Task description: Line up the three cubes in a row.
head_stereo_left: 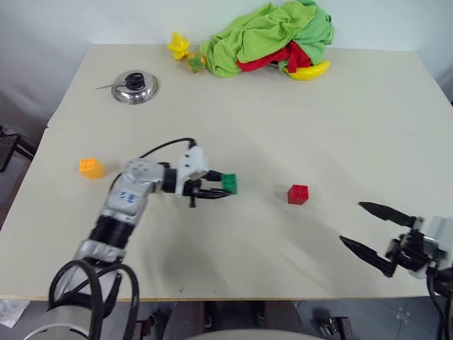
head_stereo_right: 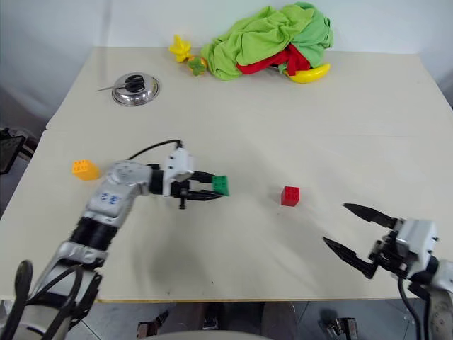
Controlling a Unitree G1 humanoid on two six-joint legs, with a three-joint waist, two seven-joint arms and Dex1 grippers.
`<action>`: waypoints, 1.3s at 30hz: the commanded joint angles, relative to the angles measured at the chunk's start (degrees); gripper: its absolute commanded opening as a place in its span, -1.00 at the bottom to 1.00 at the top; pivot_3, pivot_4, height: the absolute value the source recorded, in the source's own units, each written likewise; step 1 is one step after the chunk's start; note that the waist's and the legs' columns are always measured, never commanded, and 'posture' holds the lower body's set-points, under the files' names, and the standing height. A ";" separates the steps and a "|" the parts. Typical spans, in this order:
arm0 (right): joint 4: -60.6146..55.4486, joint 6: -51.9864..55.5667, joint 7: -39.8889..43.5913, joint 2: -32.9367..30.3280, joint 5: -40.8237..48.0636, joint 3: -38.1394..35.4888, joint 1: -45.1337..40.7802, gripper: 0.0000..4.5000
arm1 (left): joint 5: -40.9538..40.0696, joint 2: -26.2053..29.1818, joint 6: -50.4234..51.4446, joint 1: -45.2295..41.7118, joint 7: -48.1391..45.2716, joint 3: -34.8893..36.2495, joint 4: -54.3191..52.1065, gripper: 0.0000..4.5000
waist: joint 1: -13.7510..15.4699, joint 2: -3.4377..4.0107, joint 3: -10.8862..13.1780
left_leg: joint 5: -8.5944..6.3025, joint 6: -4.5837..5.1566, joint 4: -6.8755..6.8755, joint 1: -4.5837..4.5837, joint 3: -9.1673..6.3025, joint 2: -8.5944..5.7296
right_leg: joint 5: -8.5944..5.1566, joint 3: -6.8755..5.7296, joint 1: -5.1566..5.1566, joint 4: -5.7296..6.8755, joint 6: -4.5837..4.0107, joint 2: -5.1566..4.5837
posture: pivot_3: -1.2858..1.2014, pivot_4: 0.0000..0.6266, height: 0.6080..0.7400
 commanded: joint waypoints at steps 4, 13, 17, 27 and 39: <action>-3.47 -1.94 -2.72 2.41 0.91 -2.03 2.15 1.00 | 5.26 -5.26 -6.33 -5.74 0.07 -2.50 9.57 -0.34 | 0.13 -0.03 0.02 | 0.13 -0.03 0.07 0.01 -0.04 0.04 | 0.03 0.06 0.00 0.07 0.06 -0.02 | 0.03 -0.52 1.00; -3.86 -1.04 -3.08 2.70 1.33 -0.84 2.56 1.00 | 8.25 -8.12 -11.05 -7.22 0.06 -2.47 15.10 -0.01 | 0.80 -0.03 0.02 | 0.16 0.02 0.17 0.01 -0.49 0.01 | 0.06 0.10 0.01 0.12 0.10 -0.08 | 0.03 -0.52 1.00; -3.62 0.49 -3.16 2.48 1.57 1.03 0.87 1.00 | 6.42 -7.41 -11.76 -6.00 1.06 0.40 12.93 0.50 | 0.72 -0.03 0.02 | 0.17 0.03 0.17 -0.01 -0.52 0.02 | 0.06 0.07 0.00 0.14 0.10 -0.08 | 0.03 -0.52 1.00; -5.45 4.44 -5.22 5.09 2.39 13.51 -13.24 1.00 | -8.22 6.13 -12.10 15.27 -1.61 18.39 -11.53 0.95 | -1.18 0.02 0.01 | 0.18 -0.01 0.21 0.03 -0.59 0.39 | 0.04 0.12 -0.06 0.28 0.06 -0.11 | 0.03 -0.52 1.00; -2.01 0.65 -6.90 9.93 -3.54 23.96 -24.23 1.00 | -13.89 -3.98 -11.51 57.01 30.43 52.00 -28.35 0.95 | -0.45 -0.06 0.02 | 0.12 0.13 0.28 -0.01 -0.90 0.15 | 0.05 -0.08 0.12 0.27 0.05 -0.47 | 0.03 -0.52 1.00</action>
